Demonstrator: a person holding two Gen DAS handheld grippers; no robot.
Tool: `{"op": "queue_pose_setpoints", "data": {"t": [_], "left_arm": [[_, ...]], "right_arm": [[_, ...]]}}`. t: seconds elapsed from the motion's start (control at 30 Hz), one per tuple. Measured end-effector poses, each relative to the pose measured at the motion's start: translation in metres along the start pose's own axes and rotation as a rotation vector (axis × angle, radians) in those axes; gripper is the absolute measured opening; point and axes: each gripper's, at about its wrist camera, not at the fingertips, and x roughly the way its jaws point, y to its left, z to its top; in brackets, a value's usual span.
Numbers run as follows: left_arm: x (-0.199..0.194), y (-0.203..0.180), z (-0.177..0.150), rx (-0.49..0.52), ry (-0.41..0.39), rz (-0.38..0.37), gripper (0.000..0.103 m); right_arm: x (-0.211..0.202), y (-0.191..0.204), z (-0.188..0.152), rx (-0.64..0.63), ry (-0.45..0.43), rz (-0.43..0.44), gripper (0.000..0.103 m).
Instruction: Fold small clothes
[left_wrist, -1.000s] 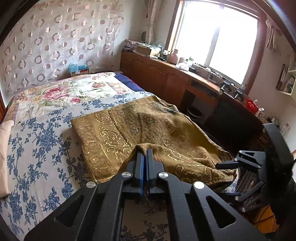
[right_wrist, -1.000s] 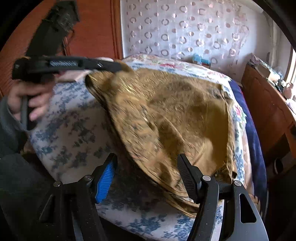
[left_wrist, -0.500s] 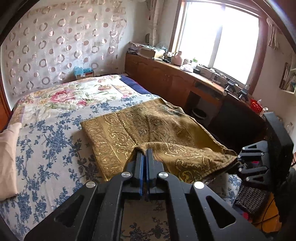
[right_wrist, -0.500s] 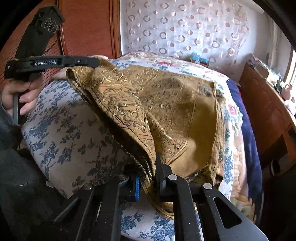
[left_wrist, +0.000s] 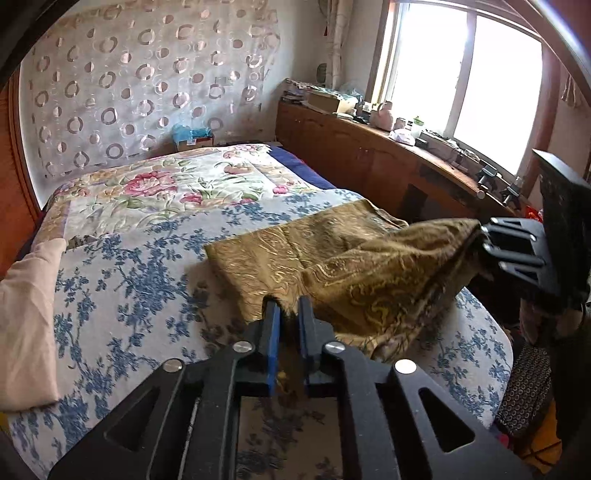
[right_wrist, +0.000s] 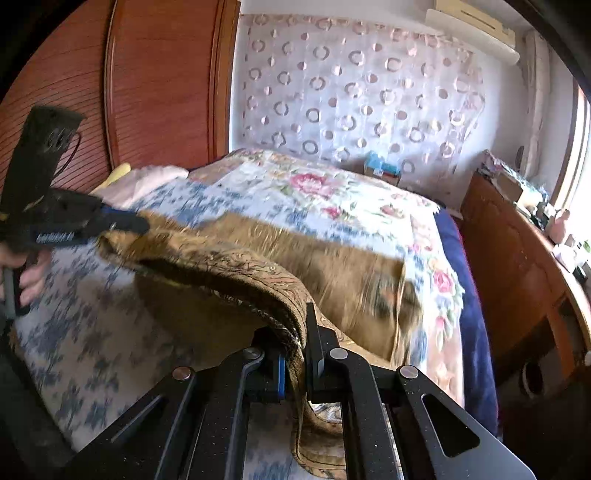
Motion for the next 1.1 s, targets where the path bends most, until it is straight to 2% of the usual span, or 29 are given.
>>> {"op": "queue_pose_setpoints", "data": {"t": [0.03,0.07,0.17,0.27,0.5,0.7,0.73,0.87,0.93,0.97,1.1], "left_arm": [[-0.001,0.002,0.001,-0.002,0.001,-0.004,0.026],[-0.002,0.005,0.002,-0.004,-0.002,0.002,0.045],[-0.011,0.015,0.006,-0.012,-0.032,0.008,0.068],[-0.014,0.027,0.011,-0.023,-0.043,0.022,0.073],[-0.007,0.062,0.029,-0.036,-0.036,0.069,0.074],[0.02,0.081,0.036,-0.036,0.013,0.087,0.074],[0.026,0.083,0.036,-0.034,0.027,0.085,0.074],[0.05,0.082,0.035,-0.014,0.079,0.072,0.074],[0.058,0.08,0.034,-0.007,0.098,0.06,0.074],[0.061,0.08,0.035,-0.005,0.105,0.056,0.074],[0.075,0.078,0.039,0.009,0.13,0.048,0.074]], "right_arm": [[0.004,0.0,0.005,0.0,-0.006,0.002,0.007],[0.008,-0.001,0.008,-0.001,-0.009,0.002,0.007],[0.017,-0.004,0.019,-0.012,-0.02,0.004,0.007],[0.028,-0.009,0.028,-0.031,-0.02,0.005,0.007],[0.063,-0.026,0.046,-0.018,-0.014,0.034,0.007],[0.116,-0.042,0.053,-0.017,0.073,0.024,0.008],[0.125,-0.042,0.054,-0.016,0.089,0.022,0.015],[0.147,-0.041,0.06,-0.027,0.111,-0.025,0.025],[0.152,-0.044,0.065,-0.008,0.115,-0.037,0.041],[0.154,-0.046,0.068,0.001,0.115,-0.049,0.045],[0.142,-0.051,0.083,0.045,0.068,-0.079,0.05]]}}
